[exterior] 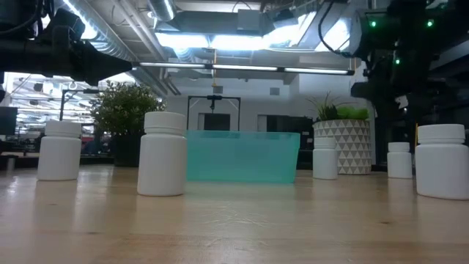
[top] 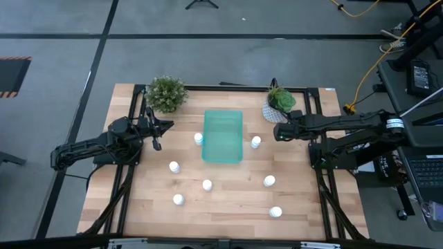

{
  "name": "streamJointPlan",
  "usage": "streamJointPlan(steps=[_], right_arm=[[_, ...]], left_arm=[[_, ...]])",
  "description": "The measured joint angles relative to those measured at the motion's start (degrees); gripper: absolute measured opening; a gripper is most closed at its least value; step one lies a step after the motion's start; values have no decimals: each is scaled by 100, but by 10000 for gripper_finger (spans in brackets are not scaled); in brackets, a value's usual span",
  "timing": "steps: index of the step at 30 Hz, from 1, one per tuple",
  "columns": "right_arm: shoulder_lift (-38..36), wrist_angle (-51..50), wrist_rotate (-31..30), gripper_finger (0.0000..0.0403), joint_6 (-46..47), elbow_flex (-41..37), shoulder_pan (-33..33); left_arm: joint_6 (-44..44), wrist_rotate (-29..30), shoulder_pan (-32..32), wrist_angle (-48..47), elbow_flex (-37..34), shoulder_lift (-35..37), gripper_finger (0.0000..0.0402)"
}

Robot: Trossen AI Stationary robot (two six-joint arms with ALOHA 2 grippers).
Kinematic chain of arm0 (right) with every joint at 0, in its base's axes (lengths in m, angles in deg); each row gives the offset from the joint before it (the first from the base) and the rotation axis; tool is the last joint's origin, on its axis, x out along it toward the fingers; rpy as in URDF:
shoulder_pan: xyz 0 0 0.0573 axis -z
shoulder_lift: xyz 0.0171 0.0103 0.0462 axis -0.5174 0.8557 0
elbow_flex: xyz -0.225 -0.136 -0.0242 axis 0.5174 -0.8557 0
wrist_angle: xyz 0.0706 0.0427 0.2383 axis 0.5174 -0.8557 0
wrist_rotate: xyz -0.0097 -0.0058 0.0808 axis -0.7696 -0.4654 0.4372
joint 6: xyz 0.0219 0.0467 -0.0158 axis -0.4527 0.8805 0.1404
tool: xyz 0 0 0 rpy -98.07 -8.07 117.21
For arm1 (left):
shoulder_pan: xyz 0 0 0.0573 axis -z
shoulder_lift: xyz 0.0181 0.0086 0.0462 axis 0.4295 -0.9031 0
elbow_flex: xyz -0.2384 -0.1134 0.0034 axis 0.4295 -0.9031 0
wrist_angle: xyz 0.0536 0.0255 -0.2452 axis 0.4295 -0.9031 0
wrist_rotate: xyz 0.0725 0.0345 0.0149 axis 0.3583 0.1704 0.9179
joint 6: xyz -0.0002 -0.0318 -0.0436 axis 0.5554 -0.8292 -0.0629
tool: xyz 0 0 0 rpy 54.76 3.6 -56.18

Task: Pick and place pill bottles into a basket
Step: Put the white pill bottle into the green bin

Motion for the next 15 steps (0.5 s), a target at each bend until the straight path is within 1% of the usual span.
streamJointPlan(steps=[4, 8, 11, 15], right_arm=[[-60, 176, 65, 259, 79, -412, 0], [-232, 261, 58, 259, 298, -616, 0], [-328, 593, 56, 259, 291, -742, 0], [-336, 901, -138, 259, 302, -969, 11]], left_arm=[[-2, 0, 0, 7, -1, 0, 33], [2, 0, 0, 46, -1, 0, 33], [46, 0, 0, 50, 0, 0, 33], [287, 15, 0, 50, 1, 0, 33]])
